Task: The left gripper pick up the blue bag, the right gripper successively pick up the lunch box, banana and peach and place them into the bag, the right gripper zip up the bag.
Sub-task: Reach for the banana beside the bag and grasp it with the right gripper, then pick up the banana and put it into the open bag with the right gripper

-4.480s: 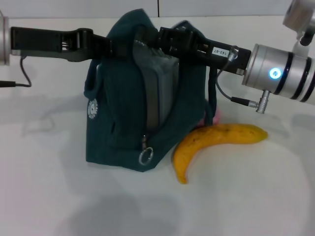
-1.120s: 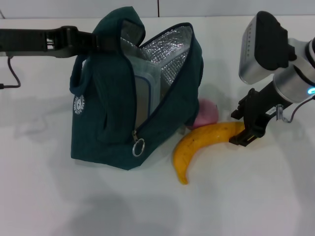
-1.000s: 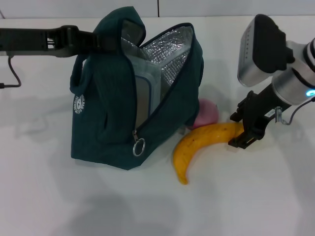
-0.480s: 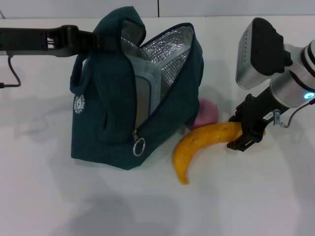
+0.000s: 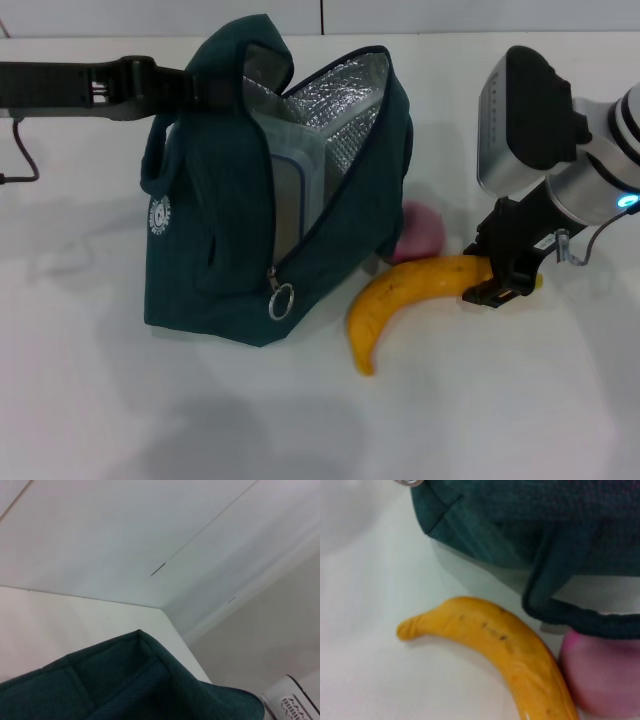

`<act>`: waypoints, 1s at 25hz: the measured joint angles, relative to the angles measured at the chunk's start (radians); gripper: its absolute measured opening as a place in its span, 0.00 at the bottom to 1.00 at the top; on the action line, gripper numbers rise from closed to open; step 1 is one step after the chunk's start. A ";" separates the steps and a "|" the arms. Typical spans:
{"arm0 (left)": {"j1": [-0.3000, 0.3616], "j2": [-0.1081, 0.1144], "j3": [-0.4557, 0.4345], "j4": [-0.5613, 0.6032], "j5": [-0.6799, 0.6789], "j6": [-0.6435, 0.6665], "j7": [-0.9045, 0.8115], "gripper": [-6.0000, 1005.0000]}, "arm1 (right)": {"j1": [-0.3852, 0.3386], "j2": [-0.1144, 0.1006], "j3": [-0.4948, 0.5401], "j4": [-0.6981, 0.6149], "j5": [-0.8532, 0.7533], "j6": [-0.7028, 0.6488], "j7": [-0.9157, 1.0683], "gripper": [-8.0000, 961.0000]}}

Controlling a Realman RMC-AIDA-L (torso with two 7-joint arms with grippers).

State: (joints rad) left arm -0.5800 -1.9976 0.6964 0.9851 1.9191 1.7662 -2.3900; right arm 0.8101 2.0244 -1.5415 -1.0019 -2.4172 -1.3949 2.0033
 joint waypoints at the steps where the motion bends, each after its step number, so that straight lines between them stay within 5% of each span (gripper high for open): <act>1: 0.000 0.000 0.000 -0.001 -0.001 0.000 0.000 0.05 | -0.005 0.000 -0.007 -0.008 -0.001 0.000 0.000 0.69; 3: 0.000 0.001 0.000 -0.002 -0.001 0.000 0.000 0.05 | -0.011 -0.001 -0.015 -0.018 -0.002 0.000 0.000 0.69; 7: 0.000 -0.001 0.000 0.001 -0.002 0.001 0.000 0.05 | -0.012 -0.002 -0.016 -0.022 -0.002 0.001 0.002 0.48; 15: 0.002 0.001 -0.001 -0.002 -0.003 0.001 -0.001 0.05 | -0.036 -0.006 -0.001 -0.127 0.007 -0.073 0.000 0.46; 25: 0.006 0.007 -0.004 -0.004 -0.003 0.001 -0.003 0.05 | -0.060 -0.007 0.080 -0.266 0.038 -0.382 -0.004 0.46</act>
State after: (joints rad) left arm -0.5740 -1.9910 0.6926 0.9812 1.9157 1.7670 -2.3929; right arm 0.7499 2.0171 -1.4616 -1.2677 -2.3795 -1.7773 1.9990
